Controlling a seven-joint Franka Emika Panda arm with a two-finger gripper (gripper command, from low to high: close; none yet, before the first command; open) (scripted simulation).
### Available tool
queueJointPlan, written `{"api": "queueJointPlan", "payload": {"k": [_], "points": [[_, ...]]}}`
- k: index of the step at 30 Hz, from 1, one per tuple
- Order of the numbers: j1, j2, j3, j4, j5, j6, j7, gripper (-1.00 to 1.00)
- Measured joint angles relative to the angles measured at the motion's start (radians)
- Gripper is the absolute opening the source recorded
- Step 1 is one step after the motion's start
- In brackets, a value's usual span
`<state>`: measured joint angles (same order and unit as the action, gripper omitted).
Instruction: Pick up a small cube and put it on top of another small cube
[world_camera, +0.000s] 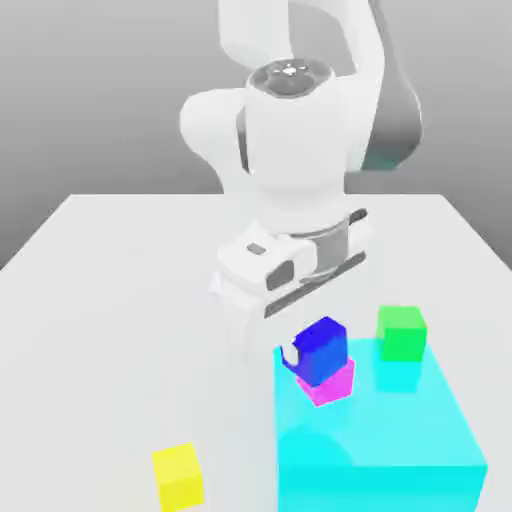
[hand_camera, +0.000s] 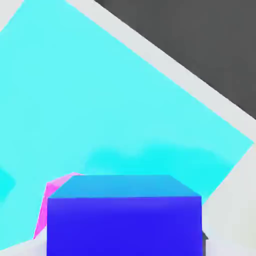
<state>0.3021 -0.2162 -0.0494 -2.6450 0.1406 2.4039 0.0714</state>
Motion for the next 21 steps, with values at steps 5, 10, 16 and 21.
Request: {"api": "queueJointPlan", "payload": {"k": [5,10,16,21], "points": [[0.121,-0.183,0.138,-0.079,-0.058,-0.084,-0.031,-1.00],[0.136,-0.090,0.177,-0.143,-0.073,0.078,-0.032,-1.00],[0.136,-0.068,0.179,-0.152,-0.075,0.109,-0.030,1.00],[0.138,-0.143,0.175,-0.124,-0.075,0.007,-0.032,1.00]]}}
